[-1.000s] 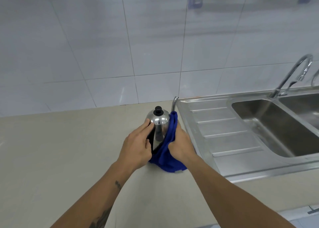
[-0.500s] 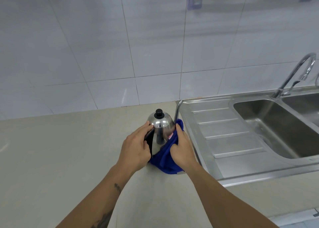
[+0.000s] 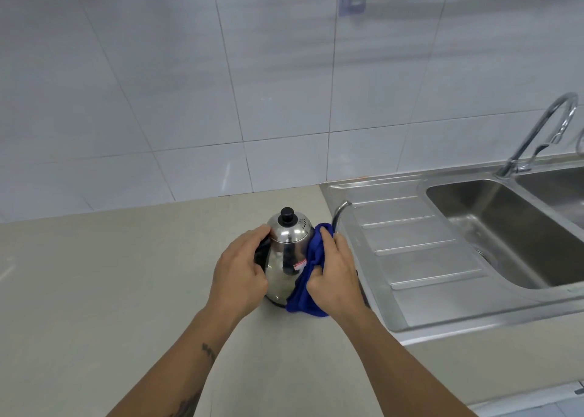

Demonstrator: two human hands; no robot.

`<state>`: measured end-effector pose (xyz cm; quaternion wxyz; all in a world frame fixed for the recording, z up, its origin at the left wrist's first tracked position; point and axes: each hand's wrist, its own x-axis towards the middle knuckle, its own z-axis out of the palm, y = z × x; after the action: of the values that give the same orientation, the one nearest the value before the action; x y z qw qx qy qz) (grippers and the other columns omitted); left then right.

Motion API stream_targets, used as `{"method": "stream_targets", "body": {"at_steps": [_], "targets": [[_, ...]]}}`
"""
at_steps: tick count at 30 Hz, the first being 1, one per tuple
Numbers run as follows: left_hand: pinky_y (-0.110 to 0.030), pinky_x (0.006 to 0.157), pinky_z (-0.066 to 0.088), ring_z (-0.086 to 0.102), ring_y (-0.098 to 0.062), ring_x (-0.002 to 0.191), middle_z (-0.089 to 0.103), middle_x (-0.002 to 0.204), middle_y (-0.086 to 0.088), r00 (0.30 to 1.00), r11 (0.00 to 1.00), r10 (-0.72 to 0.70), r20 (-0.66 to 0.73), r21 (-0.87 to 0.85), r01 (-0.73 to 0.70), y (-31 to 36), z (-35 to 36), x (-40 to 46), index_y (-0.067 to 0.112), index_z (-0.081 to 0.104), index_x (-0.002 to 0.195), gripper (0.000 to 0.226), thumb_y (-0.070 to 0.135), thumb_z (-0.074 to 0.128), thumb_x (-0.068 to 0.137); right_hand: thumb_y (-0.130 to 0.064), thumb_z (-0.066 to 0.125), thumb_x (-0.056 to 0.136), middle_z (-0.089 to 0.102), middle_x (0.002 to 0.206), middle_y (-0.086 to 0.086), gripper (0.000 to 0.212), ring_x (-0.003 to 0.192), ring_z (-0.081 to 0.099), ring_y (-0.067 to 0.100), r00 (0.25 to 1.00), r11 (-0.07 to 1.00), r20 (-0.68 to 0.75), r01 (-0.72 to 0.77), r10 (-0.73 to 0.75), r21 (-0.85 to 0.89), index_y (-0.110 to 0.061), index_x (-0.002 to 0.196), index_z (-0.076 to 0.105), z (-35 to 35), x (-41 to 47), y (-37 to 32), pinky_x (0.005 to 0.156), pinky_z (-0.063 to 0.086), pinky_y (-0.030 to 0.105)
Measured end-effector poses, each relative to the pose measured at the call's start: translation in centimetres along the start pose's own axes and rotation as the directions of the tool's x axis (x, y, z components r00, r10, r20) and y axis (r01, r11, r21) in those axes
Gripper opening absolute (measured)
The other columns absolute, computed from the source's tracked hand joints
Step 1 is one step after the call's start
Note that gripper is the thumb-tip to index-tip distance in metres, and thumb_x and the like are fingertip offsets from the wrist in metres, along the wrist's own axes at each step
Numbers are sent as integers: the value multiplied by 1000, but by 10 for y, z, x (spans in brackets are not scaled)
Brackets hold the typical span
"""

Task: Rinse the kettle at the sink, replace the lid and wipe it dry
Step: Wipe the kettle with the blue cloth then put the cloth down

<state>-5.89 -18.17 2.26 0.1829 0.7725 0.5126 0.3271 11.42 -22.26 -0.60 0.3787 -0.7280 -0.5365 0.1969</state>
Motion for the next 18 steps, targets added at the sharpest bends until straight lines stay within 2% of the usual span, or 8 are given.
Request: {"method": "stream_targets", "body": {"at_steps": [2,5,7,9,11,13,15,18], "targets": [[-20,105,35,50,-15,127,56,139,4,1000,1000,-12,-10,-5,12,3,1,-2,19,52,140,72,-13,46,75,-1,58,84,28,153,-3,74,132,41,17,1000,1000,11,-4,4,14,-19,151,31,0,0,4,106,46,34],[-20,105,34,50,-14,127,57,137,7,999,999,-34,-17,-29,33,1,2,0,22,54,138,68,-10,48,78,-8,55,80,41,147,-2,65,130,46,21,999,999,32,-11,10,35,-19,142,40,-1,-1,9,105,47,40],[-27,106,39,52,-14,126,58,135,10,999,998,-40,-11,-50,39,1,2,1,25,54,136,64,-5,50,80,-6,53,81,45,146,-3,61,130,47,23,1000,1000,6,5,-5,16,-18,140,44,-2,-7,6,106,43,30],[-35,106,42,53,-15,119,59,129,11,998,996,-63,-1,-63,63,7,2,2,27,54,134,58,1,52,82,-1,54,86,37,155,-2,65,138,39,20,998,998,-19,54,-55,-16,-14,148,40,-3,-13,1,106,29,18],[-36,102,42,50,-16,108,58,122,10,998,998,-65,10,-22,65,18,3,3,29,49,135,57,6,51,84,1,54,87,32,159,2,68,141,34,21,989,990,-66,133,-135,-36,-11,152,35,-2,-15,-7,107,27,19],[-38,105,38,48,-18,108,53,124,6,1000,998,-24,13,51,24,25,6,2,27,39,145,64,12,46,83,-1,53,87,32,159,7,70,142,33,24,982,985,-87,166,-170,-57,-8,153,31,4,-12,-7,114,29,27],[-43,107,36,47,-22,114,48,129,3,1000,993,22,17,118,-24,26,13,0,23,31,151,75,16,46,78,-8,47,89,32,158,7,70,143,33,23,988,991,-72,135,-135,-2,-10,155,26,9,-9,1,116,28,30],[-50,111,30,43,-26,127,43,135,3,1000,987,2,12,160,-4,27,22,-3,23,25,153,79,22,51,78,-1,47,92,41,148,2,69,131,42,16,1000,992,-5,14,-14,128,-16,155,24,13,-10,16,110,35,23]]}}
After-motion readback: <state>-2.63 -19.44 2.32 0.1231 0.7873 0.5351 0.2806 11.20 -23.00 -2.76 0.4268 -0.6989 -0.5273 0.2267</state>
